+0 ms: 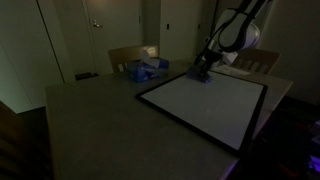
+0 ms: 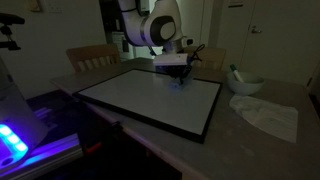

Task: Use the grey towel to wipe the board

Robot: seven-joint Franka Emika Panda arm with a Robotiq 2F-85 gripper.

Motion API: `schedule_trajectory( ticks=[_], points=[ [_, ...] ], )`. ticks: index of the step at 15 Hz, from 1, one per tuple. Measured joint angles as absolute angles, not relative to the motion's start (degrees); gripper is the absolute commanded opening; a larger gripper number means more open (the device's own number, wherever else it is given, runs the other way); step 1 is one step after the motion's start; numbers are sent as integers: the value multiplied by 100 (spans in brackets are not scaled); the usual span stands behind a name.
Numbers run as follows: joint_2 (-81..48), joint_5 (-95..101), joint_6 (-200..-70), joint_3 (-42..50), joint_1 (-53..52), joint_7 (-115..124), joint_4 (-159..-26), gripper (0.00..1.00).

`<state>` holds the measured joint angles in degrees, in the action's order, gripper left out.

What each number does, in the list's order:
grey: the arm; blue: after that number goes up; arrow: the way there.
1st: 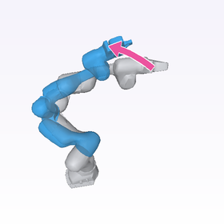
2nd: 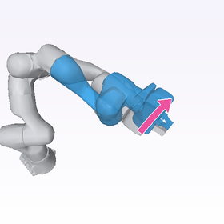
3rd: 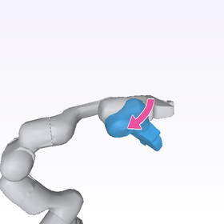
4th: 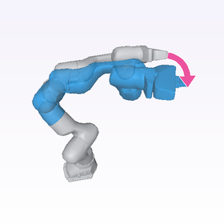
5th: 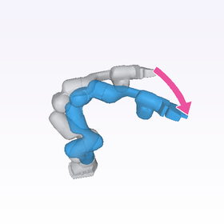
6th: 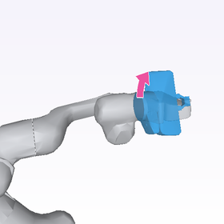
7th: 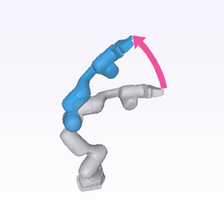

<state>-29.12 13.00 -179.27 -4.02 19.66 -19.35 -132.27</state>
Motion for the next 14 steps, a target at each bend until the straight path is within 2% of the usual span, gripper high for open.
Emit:
schedule_trajectory(
  ticks=[7,14],
  points=[
    [-3092,1298,-17943,-334,2242,-2068,-12966,2],
    [-3445,1275,-17864,-876,3183,-2103,-12454,2]
  ],
)
